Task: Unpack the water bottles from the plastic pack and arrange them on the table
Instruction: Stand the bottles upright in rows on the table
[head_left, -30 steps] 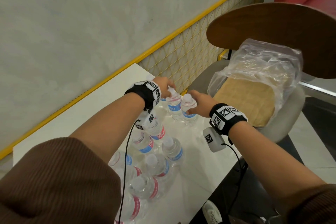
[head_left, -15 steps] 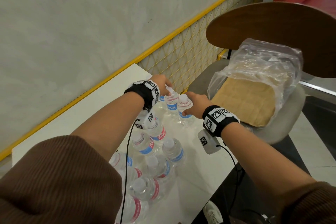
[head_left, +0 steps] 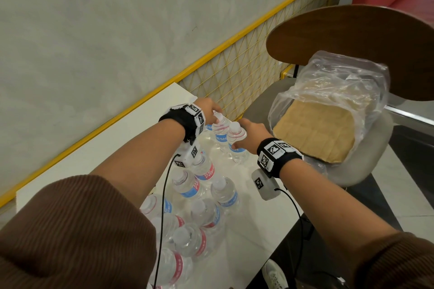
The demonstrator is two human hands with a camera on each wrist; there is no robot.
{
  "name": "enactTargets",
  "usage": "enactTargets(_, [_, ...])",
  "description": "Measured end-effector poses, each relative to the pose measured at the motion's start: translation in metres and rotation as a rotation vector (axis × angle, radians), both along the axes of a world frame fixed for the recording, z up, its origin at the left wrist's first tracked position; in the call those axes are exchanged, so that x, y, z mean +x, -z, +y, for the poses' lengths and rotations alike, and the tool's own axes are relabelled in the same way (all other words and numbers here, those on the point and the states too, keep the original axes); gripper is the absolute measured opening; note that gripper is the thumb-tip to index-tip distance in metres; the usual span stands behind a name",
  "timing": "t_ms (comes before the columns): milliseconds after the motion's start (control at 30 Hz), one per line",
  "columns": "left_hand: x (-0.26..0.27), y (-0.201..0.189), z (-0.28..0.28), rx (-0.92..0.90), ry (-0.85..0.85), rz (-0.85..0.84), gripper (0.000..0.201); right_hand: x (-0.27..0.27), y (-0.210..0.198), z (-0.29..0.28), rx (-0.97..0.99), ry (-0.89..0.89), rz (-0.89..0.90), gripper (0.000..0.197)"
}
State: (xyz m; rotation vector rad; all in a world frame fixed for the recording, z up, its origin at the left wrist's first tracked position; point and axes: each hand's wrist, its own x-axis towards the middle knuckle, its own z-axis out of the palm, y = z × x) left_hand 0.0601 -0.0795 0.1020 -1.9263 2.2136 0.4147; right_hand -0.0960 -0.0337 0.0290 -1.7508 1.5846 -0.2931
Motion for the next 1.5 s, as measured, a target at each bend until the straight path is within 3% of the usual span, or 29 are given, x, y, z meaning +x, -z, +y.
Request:
enactTargets(633, [-0.004,-0.001,0.003,-0.002,-0.016,0.047,0.038,-0.001,-0.004,0.002,-0.026,0.021,0.042,0.063])
enactTargets(800, [-0.001,-0.005,0.008,0.011,0.015,-0.007,0.046,-0.005,-0.005,0.007,0.045,0.074,0.038,0.077])
enactTargets(900, [0.007,-0.007,0.019,-0.053,0.027,-0.016,0.020,-0.014,-0.012,0.014,0.061,0.159,0.089,0.065])
enactTargets(967, [0.014,-0.005,0.030,0.017,0.069,-0.055,0.012,-0.013,-0.022,0.022,0.095,0.012,0.105,0.044])
enactTargets(1033, [0.017,-0.001,0.042,0.144,0.137,-0.126,0.018,-0.006,-0.031,0.035,0.149,-0.182,0.044,0.026])
enactTargets(1100, [0.019,0.003,0.051,0.202,0.184,-0.194,0.026,0.004,-0.038,0.047,0.182,-0.337,-0.012,0.020])
enactTargets(1333, [0.026,0.003,0.065,0.337,0.212,-0.371,0.056,0.025,-0.036,0.074,0.261,-0.568,-0.008,0.044])
enactTargets(1500, [0.022,-0.002,0.073,0.236,0.240,-0.286,0.039,0.025,-0.024,0.090,0.144,-0.496,-0.010,0.042])
